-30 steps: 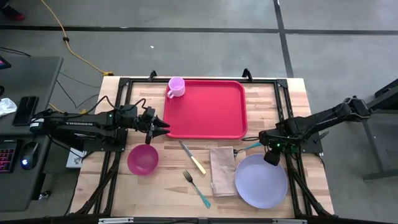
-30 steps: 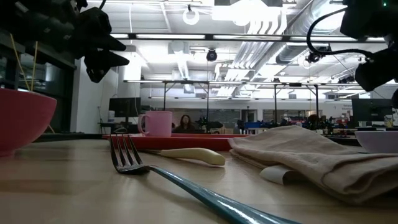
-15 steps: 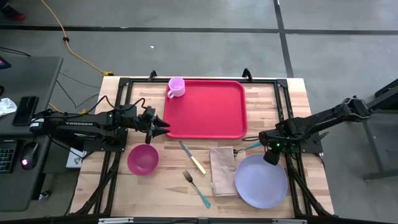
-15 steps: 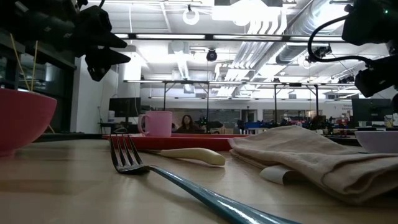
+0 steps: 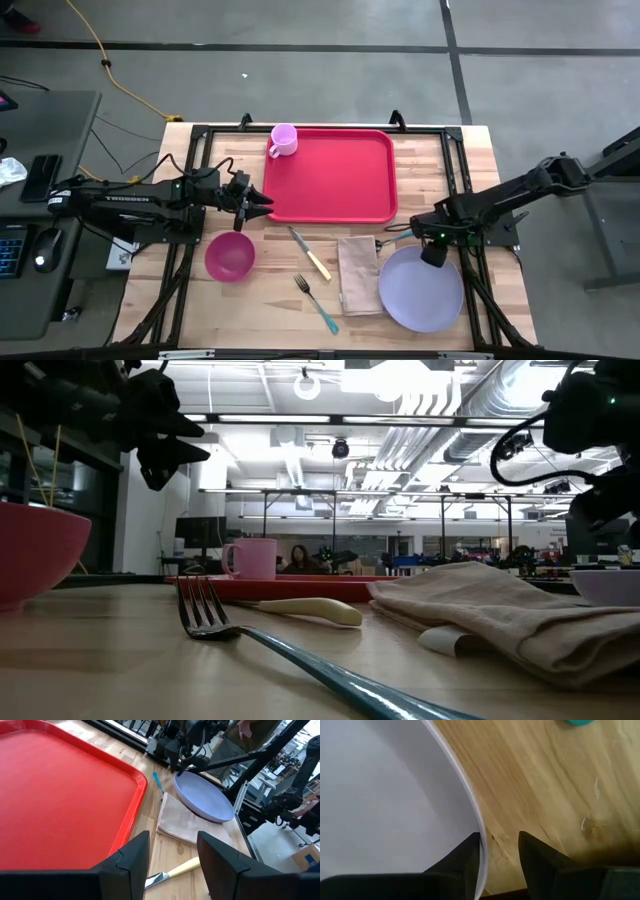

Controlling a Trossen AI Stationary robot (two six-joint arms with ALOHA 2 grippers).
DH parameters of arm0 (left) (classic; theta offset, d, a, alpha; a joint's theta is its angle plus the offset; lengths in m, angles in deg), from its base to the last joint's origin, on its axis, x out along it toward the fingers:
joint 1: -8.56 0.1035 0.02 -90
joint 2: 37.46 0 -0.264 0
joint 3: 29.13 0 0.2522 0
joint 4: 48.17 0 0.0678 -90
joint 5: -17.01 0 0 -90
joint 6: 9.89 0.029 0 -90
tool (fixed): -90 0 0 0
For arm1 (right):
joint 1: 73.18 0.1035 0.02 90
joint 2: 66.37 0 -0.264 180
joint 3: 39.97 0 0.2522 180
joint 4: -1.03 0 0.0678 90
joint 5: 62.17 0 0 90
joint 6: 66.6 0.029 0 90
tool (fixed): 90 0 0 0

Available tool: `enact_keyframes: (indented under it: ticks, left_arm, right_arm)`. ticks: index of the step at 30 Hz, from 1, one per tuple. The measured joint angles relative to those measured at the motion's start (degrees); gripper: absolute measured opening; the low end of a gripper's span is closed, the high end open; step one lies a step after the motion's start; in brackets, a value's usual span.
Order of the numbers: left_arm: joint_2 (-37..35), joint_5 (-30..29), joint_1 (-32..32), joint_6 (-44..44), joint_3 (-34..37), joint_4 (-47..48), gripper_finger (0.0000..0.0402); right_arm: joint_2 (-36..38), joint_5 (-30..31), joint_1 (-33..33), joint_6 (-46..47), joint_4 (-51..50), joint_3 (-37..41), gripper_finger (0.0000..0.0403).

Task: Set up tray
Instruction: Put the light blue plate on the bottom left of the orange serving tray

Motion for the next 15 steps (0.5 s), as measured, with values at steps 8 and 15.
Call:
enact_keyframes:
  ticks: [8, 15]
  left_arm:
    - [0.0, 1.1, 0.0, 0.1, 0.0, 0.4, 0.0193]
    - [0.0, 2.0, 0.0, 0.1, 0.0, 0.4, 0.0193]
  right_arm:
    - [-3.3, -0.2, 0.0, -0.1, 5.5, 0.0, 0.0111]
    - [-3.4, -0.3, 0.0, 1.2, 5.6, 0.0, 0.0068]
